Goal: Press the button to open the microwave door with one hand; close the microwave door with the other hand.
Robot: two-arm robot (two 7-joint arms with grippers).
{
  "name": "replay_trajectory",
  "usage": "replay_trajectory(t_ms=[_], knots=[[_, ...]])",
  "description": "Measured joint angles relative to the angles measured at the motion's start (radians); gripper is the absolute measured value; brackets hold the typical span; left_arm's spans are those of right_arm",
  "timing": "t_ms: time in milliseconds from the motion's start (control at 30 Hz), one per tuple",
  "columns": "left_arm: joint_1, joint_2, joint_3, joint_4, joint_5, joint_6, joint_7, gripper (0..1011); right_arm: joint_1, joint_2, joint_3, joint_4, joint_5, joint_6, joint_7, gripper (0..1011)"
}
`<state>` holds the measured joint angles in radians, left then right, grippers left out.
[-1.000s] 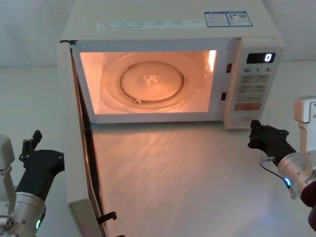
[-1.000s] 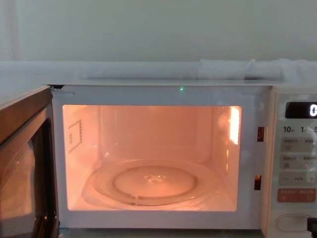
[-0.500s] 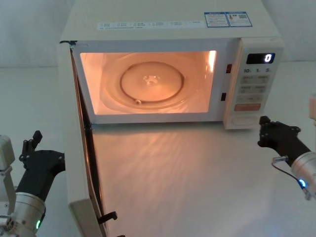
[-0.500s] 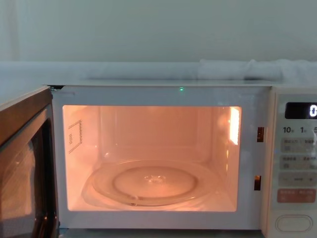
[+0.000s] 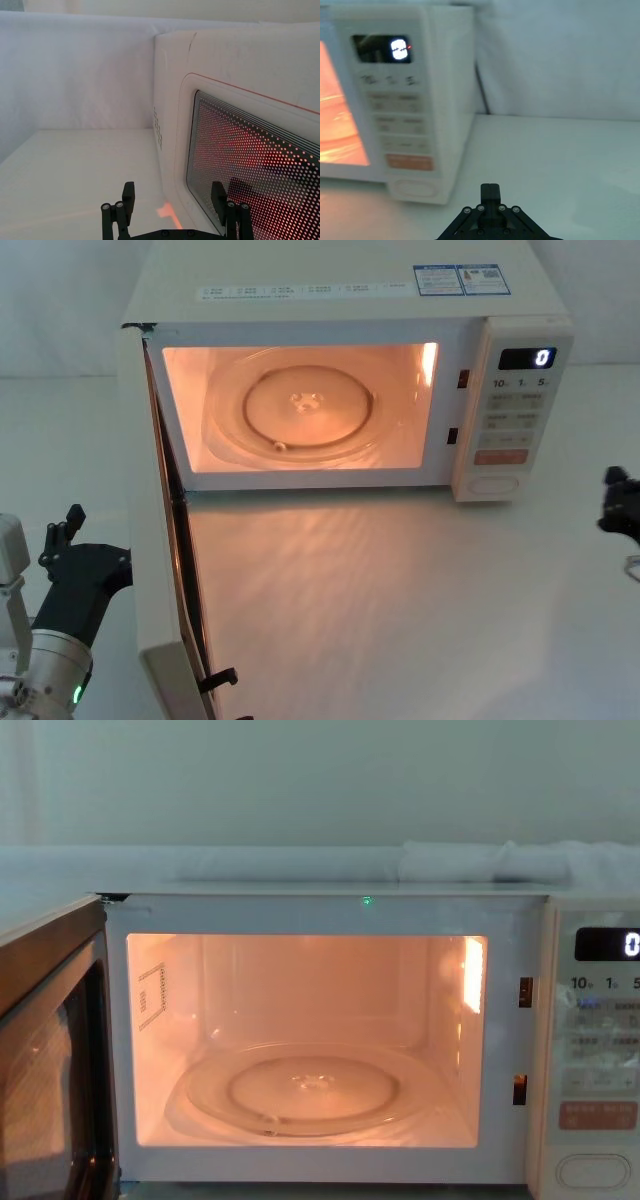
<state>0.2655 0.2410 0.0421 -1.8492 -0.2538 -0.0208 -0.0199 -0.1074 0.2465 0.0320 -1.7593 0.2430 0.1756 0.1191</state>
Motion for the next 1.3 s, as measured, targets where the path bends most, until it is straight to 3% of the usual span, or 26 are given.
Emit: replay_trajectory(t_ms=[233,433,767,1300], knots=[[0.000,0.000,0.000,0.000,0.000,0.000,0.000,1001,-0.009,0.007,0.048,-0.018,0.000,-0.040,0.001,0],[0.000,0.000,0.000,0.000,0.000,0.000,0.000,1001,-0.019,0.001,0.053,-0.026,-0.001,-0.074,0.015,0],[0.000,0.000,0.000,0.000,0.000,0.000,0.000,1001,-0.049,-0.026,0.017,-0.046,0.005,-0.095,0.034,0],[0.000,0.000,0.000,0.000,0.000,0.000,0.000,1001,-0.036,-0.033,-0.021,-0.015,0.007,-0.123,0.045,0]])
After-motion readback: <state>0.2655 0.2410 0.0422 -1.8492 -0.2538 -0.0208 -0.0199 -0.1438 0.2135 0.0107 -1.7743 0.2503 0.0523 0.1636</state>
